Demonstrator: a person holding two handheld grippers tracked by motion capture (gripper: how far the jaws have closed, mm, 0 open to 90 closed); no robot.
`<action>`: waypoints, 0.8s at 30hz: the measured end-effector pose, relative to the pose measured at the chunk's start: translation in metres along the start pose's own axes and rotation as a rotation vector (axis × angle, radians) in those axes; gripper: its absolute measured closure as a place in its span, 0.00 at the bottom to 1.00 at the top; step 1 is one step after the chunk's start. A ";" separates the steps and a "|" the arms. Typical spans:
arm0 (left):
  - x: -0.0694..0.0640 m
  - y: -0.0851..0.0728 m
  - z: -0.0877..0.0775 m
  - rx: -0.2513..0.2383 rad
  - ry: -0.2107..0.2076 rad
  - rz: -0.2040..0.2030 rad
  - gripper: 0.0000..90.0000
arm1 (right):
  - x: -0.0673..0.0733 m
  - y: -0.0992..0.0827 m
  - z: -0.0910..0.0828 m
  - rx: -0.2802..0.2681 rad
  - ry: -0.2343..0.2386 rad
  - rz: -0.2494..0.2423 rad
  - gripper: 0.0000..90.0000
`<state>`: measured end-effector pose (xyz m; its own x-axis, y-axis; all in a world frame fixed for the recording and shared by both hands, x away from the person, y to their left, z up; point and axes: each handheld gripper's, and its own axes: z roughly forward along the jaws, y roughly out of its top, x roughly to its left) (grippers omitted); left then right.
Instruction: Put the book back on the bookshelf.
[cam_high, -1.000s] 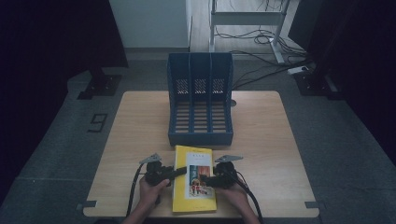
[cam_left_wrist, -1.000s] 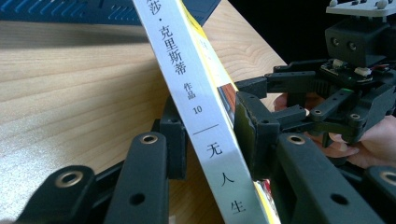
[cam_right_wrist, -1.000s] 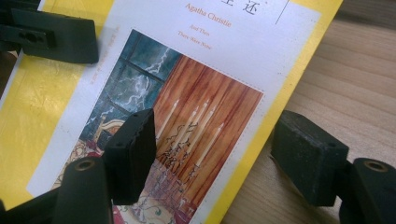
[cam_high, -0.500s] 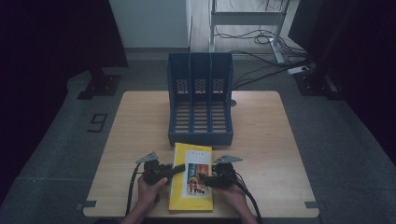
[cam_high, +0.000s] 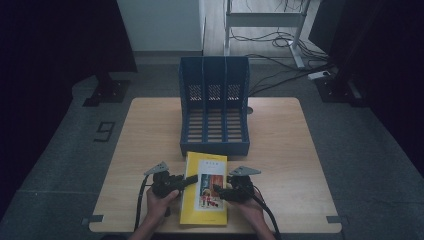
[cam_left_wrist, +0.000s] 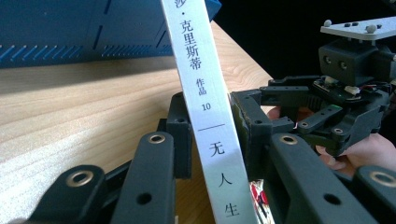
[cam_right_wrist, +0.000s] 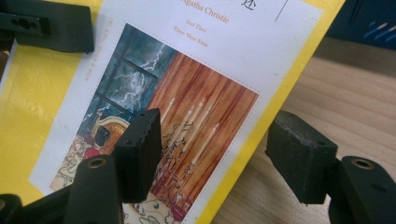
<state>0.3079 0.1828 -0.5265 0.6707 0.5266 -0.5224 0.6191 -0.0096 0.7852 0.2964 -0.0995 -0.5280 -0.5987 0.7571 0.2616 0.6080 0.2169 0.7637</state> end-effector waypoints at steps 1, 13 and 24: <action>0.000 0.001 -0.001 -0.005 0.000 0.004 0.79 | 0.001 0.000 -0.001 -0.005 -0.005 -0.005 0.40; -0.013 0.016 -0.003 -0.033 -0.016 0.069 0.81 | 0.006 0.008 -0.012 -0.072 -0.042 -0.048 0.43; -0.007 0.014 -0.001 -0.019 -0.027 0.053 0.82 | 0.002 0.007 -0.012 -0.077 -0.024 -0.061 0.44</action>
<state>0.3113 0.1796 -0.5119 0.7134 0.5027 -0.4883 0.5746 -0.0205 0.8182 0.2933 -0.1035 -0.5148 -0.6201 0.7586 0.1998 0.5286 0.2159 0.8209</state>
